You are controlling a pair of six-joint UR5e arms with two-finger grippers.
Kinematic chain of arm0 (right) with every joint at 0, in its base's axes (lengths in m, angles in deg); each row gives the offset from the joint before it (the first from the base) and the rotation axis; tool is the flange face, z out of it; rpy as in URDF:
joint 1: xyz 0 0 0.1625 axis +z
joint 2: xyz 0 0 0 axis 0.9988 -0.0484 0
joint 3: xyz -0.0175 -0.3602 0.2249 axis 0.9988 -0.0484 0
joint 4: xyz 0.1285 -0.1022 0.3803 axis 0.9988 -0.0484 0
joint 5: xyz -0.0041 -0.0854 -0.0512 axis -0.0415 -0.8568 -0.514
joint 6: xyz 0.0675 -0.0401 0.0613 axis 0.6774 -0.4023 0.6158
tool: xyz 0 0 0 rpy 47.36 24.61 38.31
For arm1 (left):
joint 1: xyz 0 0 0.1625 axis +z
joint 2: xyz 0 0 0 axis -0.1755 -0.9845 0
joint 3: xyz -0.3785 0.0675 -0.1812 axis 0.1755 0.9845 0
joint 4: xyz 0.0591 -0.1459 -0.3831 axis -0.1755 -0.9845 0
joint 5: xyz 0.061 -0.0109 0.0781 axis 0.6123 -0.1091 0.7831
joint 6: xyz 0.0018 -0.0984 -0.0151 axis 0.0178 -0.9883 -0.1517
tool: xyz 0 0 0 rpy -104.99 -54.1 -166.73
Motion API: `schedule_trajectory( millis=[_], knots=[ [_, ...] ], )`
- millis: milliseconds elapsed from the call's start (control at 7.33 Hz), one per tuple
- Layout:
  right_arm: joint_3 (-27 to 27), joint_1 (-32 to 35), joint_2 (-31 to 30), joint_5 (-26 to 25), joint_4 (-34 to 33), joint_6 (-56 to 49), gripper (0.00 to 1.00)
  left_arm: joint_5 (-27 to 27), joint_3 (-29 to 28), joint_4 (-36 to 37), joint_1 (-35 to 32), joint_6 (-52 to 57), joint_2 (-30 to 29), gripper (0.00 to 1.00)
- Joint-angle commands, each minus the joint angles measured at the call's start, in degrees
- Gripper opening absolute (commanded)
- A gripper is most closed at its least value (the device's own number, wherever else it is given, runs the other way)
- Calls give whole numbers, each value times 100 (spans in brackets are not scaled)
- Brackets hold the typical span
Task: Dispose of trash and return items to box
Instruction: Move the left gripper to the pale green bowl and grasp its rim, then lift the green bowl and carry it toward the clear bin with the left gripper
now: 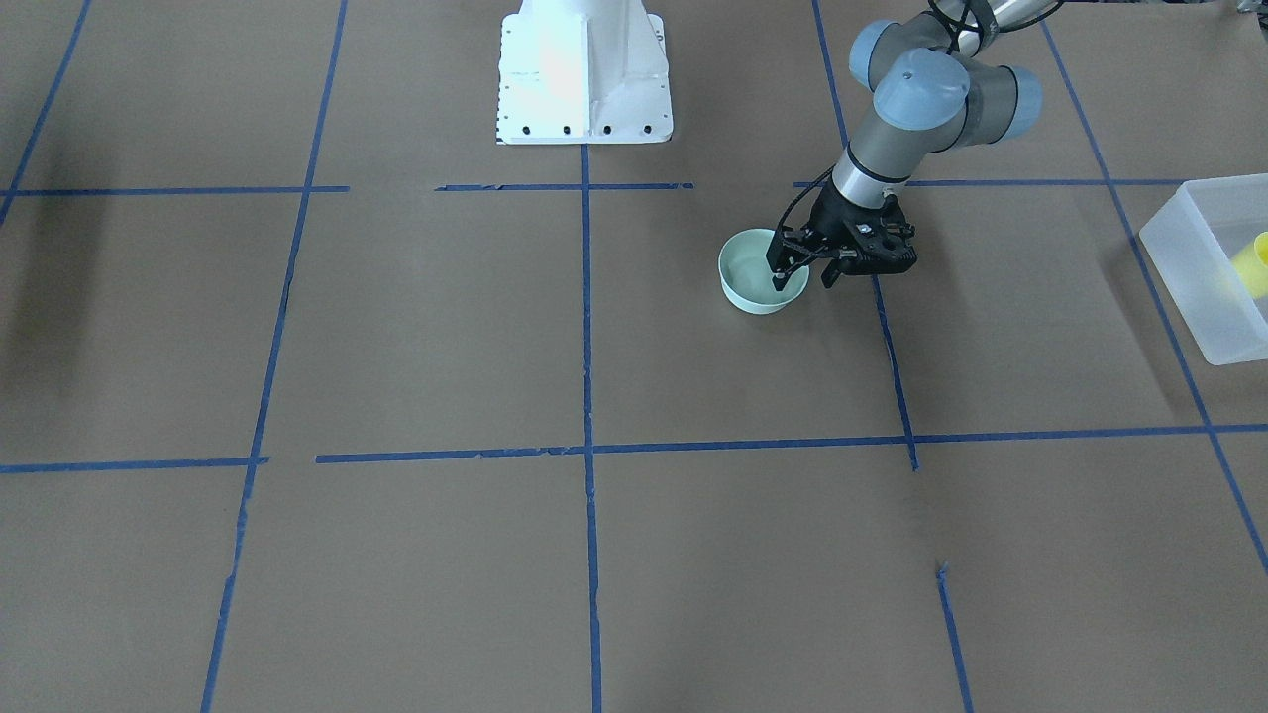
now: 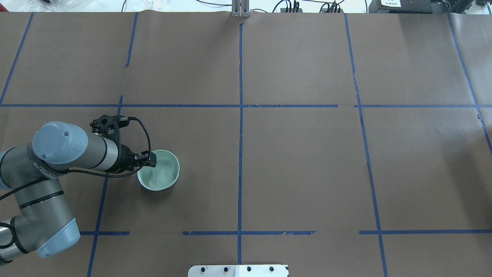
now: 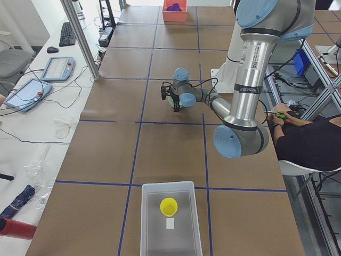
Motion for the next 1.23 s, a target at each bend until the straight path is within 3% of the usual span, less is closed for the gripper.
schedule_trajectory(
  millis=[0,273,545,818,955,1091],
  knots=[
    [-47,1,7,89,8,-1,100,15,37,9,43,1,40,0],
    [-117,1,7,90,8,-158,100,-46,237,279,-9,-7,49,0],
    [-300,-8,86,221,8,-168,100,-325,1193,1768,-306,98,-21,0],
    [-1053,-16,332,467,977,-90,100,-504,1276,1951,-948,543,-91,0],
    [-1379,-16,498,555,1201,59,100,-564,1259,2056,-1263,938,-74,0],
    [-1365,-16,499,608,1212,234,100,-704,1241,2135,-1606,1551,-4,0]
  ],
)
